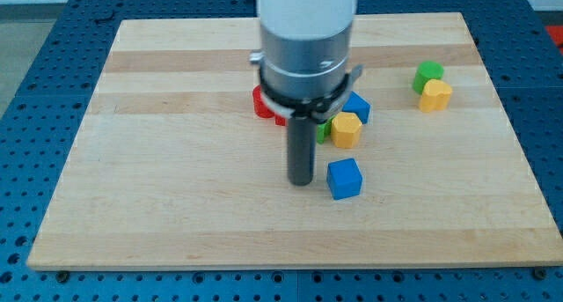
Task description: Move the blue cube to the center right
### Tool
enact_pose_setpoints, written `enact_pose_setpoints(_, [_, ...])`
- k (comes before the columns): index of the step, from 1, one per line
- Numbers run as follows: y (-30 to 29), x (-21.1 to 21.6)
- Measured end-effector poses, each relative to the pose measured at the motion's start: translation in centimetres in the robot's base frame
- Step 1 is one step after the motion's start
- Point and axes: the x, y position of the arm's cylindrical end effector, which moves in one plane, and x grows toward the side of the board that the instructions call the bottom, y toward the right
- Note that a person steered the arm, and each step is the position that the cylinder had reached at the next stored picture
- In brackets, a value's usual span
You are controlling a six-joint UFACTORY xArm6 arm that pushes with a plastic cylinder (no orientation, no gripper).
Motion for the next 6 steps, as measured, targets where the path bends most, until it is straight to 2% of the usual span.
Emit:
enact_pose_setpoints(1, [0.1, 3.3])
enact_pose_setpoints(3, [9.3, 1.4])
enact_pose_setpoints(4, [9.9, 1.4])
enact_pose_setpoints(5, [6.0, 1.9])
enact_pose_setpoints(6, [5.1, -0.1])
